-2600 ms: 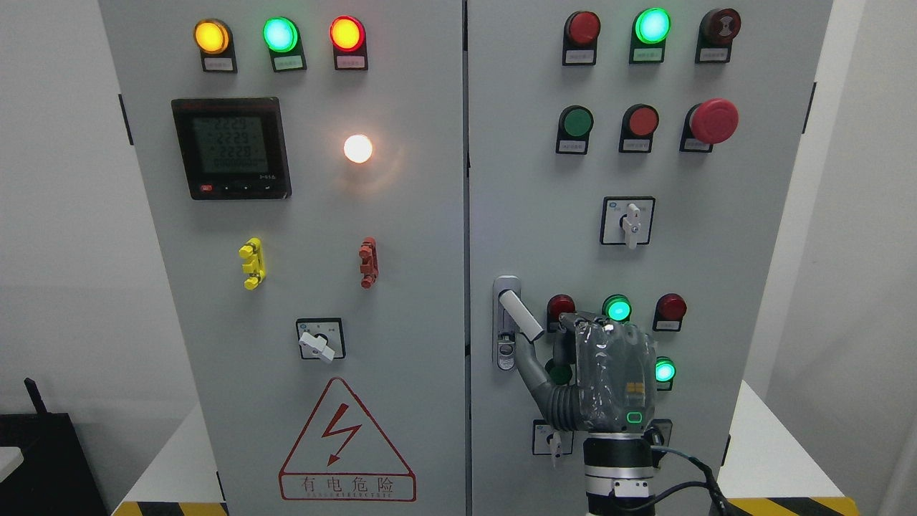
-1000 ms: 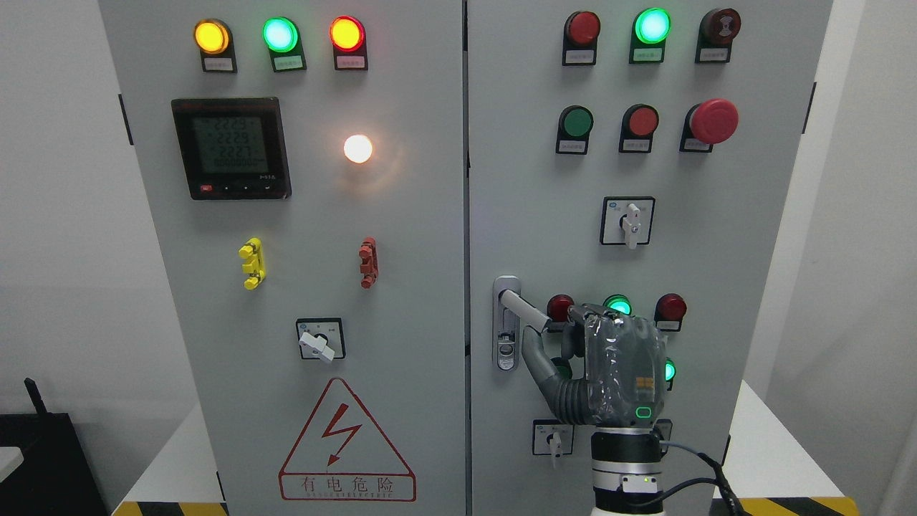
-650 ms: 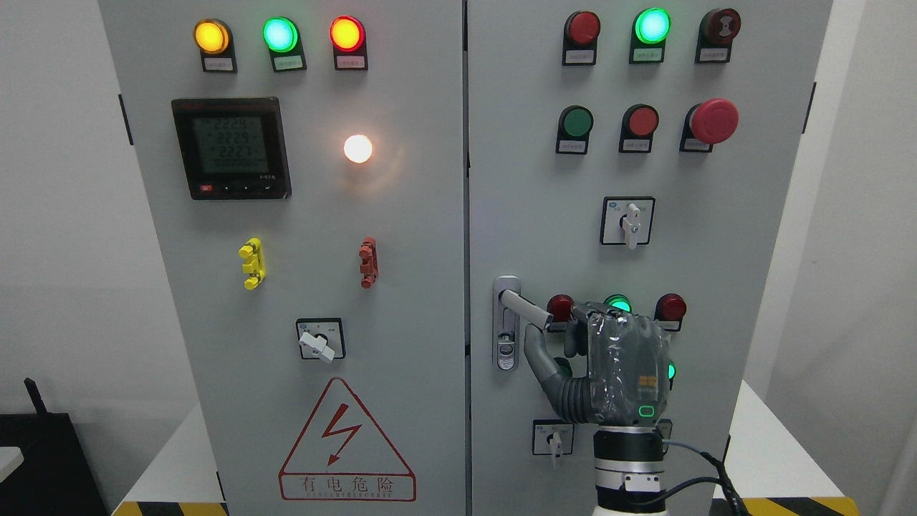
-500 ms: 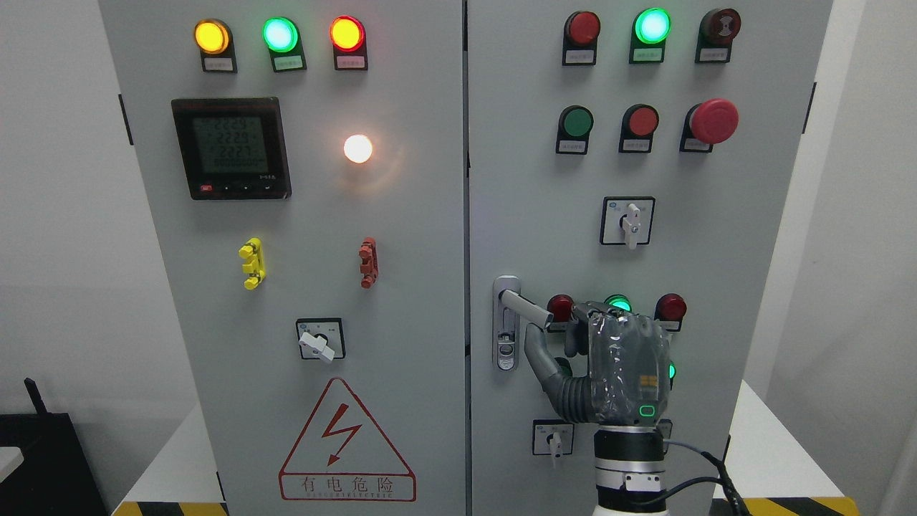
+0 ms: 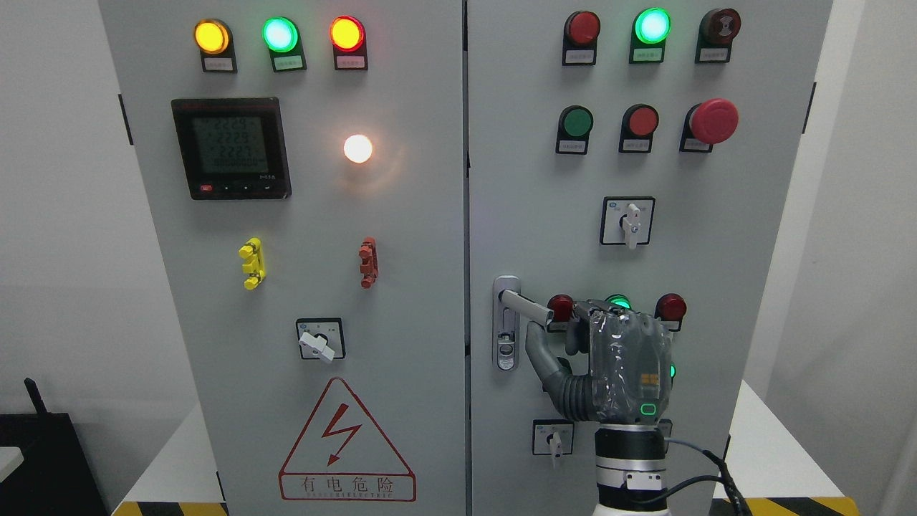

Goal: Release door handle

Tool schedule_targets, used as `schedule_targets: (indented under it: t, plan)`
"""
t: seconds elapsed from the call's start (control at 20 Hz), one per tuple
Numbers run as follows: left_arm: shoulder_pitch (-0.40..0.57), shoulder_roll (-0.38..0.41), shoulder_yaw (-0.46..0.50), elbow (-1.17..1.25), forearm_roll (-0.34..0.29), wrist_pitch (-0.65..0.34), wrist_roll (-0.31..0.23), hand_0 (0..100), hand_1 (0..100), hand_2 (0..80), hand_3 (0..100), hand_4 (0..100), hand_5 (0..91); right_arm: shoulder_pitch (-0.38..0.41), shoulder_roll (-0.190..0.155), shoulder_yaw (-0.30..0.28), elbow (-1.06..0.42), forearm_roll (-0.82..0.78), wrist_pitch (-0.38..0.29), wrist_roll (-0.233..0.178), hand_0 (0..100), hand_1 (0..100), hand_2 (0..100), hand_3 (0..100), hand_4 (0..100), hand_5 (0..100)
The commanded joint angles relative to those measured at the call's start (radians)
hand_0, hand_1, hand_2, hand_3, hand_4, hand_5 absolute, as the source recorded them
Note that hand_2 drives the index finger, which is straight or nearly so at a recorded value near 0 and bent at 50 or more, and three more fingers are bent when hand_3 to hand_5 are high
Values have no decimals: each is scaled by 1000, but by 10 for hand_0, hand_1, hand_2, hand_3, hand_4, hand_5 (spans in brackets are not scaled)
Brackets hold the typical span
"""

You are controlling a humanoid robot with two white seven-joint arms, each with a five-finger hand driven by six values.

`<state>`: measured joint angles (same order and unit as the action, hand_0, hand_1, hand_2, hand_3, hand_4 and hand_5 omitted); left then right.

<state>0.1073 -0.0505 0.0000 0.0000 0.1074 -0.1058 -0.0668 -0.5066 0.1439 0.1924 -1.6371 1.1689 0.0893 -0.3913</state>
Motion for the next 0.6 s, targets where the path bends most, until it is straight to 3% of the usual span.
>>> schedule_targets:
  t: [0.0, 0.55]
  plan:
    - [0, 0, -14, 20, 0, 0, -1, 120, 389, 0, 0, 0, 0, -1, -1, -1, -1, 0, 0, 0, 370, 619, 921, 1000, 1000, 1000]
    - [0, 0, -14, 20, 0, 0, -1, 120, 389, 0, 0, 0, 0, -7, -1, -1, -1, 0, -2, 0, 369, 612, 921, 1000, 1000, 1000]
